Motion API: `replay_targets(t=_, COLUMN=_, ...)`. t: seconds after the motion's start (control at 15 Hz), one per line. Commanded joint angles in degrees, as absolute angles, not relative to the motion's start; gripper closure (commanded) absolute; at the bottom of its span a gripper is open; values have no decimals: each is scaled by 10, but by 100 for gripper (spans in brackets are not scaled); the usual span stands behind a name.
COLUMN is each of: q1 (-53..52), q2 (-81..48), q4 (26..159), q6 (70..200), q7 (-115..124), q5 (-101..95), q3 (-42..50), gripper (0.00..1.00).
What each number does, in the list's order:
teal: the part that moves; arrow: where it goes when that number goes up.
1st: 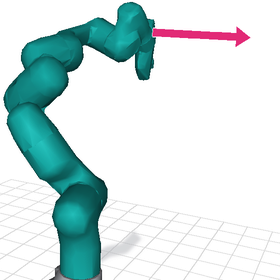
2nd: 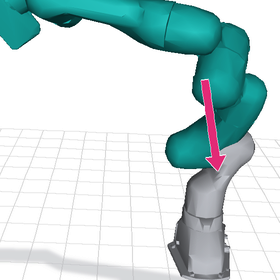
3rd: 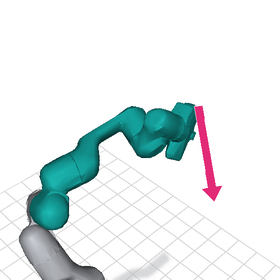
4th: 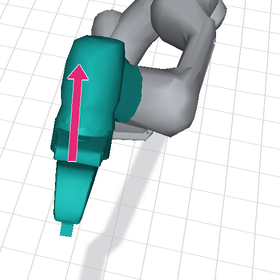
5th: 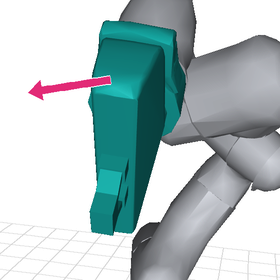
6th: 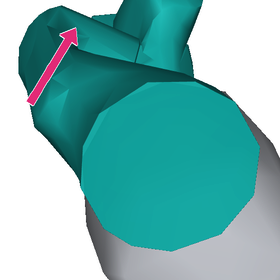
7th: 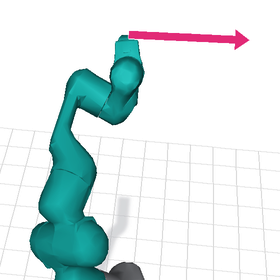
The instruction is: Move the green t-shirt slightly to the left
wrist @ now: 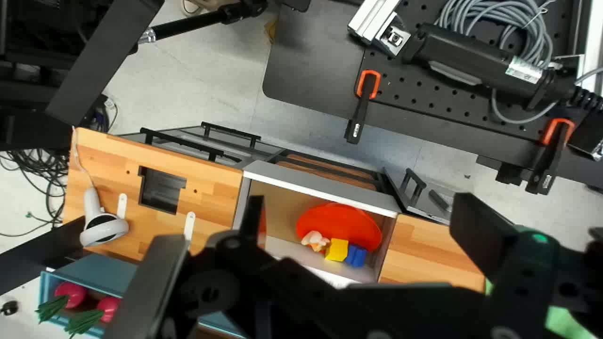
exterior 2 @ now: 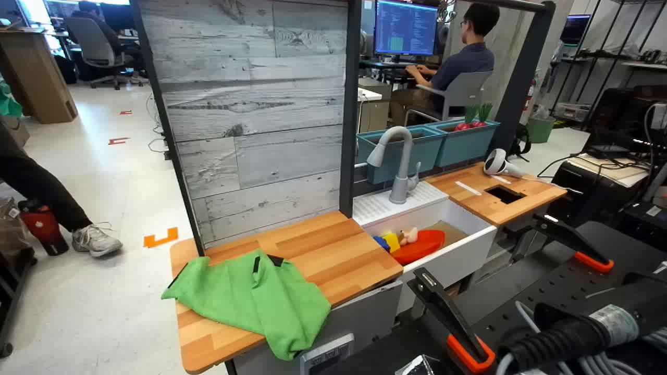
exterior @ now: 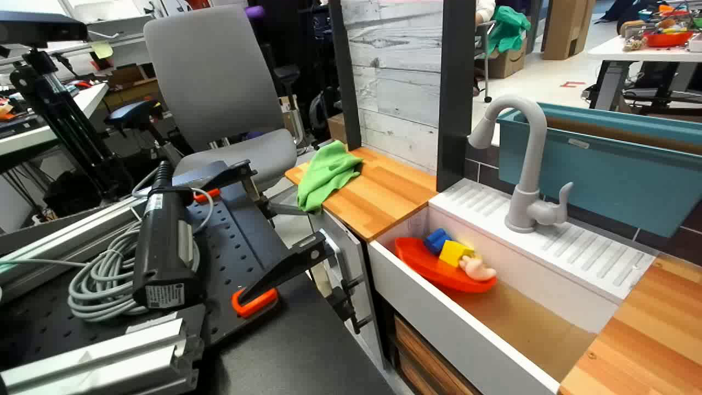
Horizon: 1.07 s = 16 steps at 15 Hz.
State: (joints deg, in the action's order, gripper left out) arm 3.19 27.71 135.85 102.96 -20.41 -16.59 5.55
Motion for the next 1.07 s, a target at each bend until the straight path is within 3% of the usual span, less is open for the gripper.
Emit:
replay_targets(t=0.0, q1=26, q2=277, q4=1357, q6=1028, q7=-202, q5=-168, q3=60, gripper=0)
replay_targets(t=1.0, q1=-29, q2=-38, q4=1379, q6=1333, q7=-75, q5=-156, q3=-21, gripper=0)
